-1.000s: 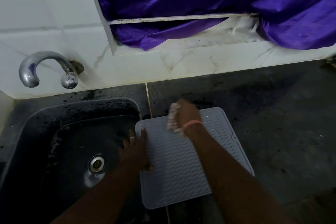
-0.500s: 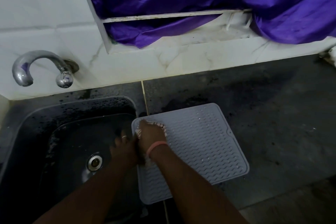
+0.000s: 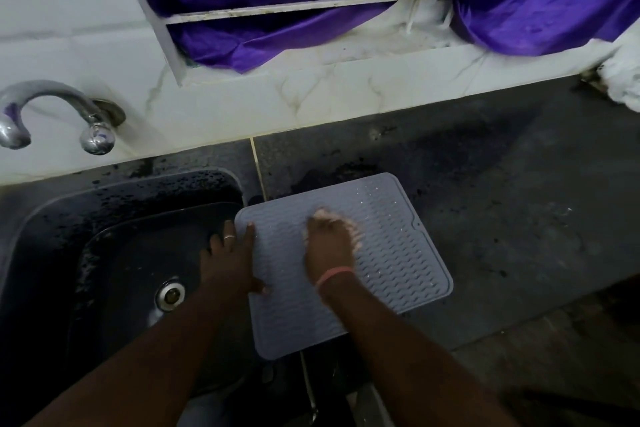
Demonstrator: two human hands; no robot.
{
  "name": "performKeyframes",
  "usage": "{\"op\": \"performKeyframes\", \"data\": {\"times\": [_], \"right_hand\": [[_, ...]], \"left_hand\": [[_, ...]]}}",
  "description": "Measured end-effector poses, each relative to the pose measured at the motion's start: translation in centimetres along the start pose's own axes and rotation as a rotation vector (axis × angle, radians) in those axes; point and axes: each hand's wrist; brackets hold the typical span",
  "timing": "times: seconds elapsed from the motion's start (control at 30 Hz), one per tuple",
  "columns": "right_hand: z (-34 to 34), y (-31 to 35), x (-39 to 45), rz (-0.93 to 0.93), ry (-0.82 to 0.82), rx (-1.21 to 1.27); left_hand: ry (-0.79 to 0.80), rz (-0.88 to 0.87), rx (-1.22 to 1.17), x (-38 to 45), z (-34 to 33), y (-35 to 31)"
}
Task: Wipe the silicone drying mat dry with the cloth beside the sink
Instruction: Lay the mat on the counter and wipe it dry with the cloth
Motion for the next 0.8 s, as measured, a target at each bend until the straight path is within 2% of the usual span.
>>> {"op": "performKeyframes", "data": {"times": [0.03, 0.1, 0.2, 0.27, 0.33, 0.4, 0.43, 0.47, 0.5, 0.53, 0.6, 0.63, 0.7, 0.8], "right_hand": [[0.0, 2.6, -0.8, 0.1, 0.01, 0.095], [1.1, 5.7, -2.1, 0.174, 0.069, 0.414], [3.3, 4.2, -2.4, 0.019, 0.116, 0.963], [4.6, 0.9, -2.1, -0.191, 0.008, 1.26], [5.8, -2.5, -2.4, -0.355, -0.121, 1.638], [6.7, -4.8, -3.1, -0.378, -0.138, 1.873], [7.4, -5.4, -3.6, -0.355, -0.108, 1.924], [7.7, -5.7, -3.9, -0.301, -0.08, 1.954], [7.8, -5.9, -4.2, -0.241, -0.065, 1.972], [7.9, -5.9, -4.4, -0.182, -0.045, 1.98], [7.8, -6.1, -4.7, -0.166, -0.061, 1.944], [7.9, -6.3, -4.9, -0.188, -0.096, 1.894], [7.6, -7.0, -5.2, -0.21, -0.148, 1.754], [8.0, -7.1, -6.1, -0.079, -0.252, 1.499]], "left_hand": [[-0.008, 0.002, -0.006, -0.1, 0.0, 0.1], [-0.027, -0.005, -0.019, -0.3, 0.1, 0.3], [0.014, 0.009, -0.093, -0.8, 0.5, 0.1], [-0.002, 0.013, -0.238, -0.9, 1.2, -1.0], [0.044, 0.03, -0.669, -1.7, 2.9, -3.5], [0.301, 0.09, -1.238, -3.3, 5.2, -6.4], [0.457, 0.115, -1.461, -4.1, 6.1, -7.7], [0.541, 0.085, -1.57, -4.8, 6.8, -8.7], [0.55, 0.037, -1.567, -5.2, 7.2, -9.4], [0.494, 0.005, -1.537, -5.4, 7.2, -10.0], [0.369, -0.038, -1.536, -5.6, 7.1, -10.6], [0.361, -0.061, -1.578, -5.7, 7.2, -10.9], [0.425, -0.111, -1.676, -5.7, 6.9, -11.6], [0.623, -0.148, -1.845, -6.0, 6.5, -13.2]]}}
Point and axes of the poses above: each hand's wrist, its own x-axis towards the middle knuckle, its own z-axis out of the back of the hand, y = z × x, and after that the axes turned 13 degrees about z, right-handed
